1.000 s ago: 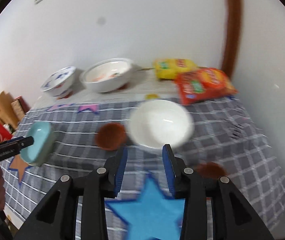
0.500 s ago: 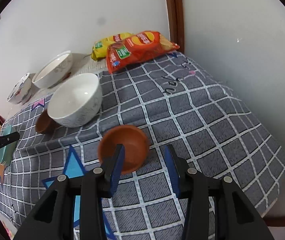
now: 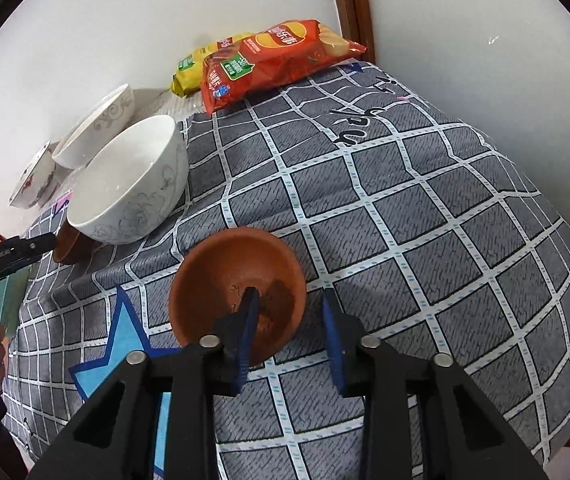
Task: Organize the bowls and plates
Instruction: 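Grasp a small brown bowl with the right gripper while the left grasps the other brown bowl, then lower the right gripper's brown bowl into the white bowl while the left holds its brown bowl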
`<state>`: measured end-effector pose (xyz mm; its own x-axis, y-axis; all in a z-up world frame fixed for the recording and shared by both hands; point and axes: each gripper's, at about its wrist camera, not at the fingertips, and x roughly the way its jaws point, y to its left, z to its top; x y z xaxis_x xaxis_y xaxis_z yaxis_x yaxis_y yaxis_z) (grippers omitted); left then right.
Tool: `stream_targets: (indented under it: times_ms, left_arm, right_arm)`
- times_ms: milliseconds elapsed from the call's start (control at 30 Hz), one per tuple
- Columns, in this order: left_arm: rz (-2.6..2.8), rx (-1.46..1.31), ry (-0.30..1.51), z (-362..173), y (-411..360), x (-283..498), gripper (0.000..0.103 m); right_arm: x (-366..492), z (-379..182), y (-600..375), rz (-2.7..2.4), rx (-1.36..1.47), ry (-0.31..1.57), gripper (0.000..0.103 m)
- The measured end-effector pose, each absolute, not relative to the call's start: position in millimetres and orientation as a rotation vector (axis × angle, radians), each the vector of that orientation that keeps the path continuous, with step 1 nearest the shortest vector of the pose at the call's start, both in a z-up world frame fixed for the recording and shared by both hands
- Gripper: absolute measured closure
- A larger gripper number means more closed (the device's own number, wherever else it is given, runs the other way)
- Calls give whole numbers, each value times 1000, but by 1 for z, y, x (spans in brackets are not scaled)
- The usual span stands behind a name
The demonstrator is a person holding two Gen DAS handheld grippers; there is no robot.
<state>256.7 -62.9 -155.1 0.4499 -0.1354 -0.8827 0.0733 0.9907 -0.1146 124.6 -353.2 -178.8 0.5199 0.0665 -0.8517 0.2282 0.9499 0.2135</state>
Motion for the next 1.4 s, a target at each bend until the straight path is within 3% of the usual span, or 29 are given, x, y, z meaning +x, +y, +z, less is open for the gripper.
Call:
stream_targets:
  times_ms: [67,367,433,600,1067,1400]
  left_arm:
    - [-134,-74,1109,-160,-64,262,49]
    - [-135,-57,1121,-175,-72,273,71]
    - [-165,-69,1124,-175,-74,275,87]
    - [-190,-69,1115,-169,-75,272,94]
    - [-196,-107,1062,-130,-31,229,95]
    - [-130,-150,1015,-105,24,219,95]
  right_arm:
    - [126,-180,-353,-98,323,1025,86]
    - [131,-178,-351,-119,317,1012,92]
    - [131,-176,-350,-121,313,1008,93]
    - [131,-168,-346,-127,316,993,95]
    - [130,-114,-331,-111,301,912,95]
    - [174,-79,-291,-53,225,877,95]
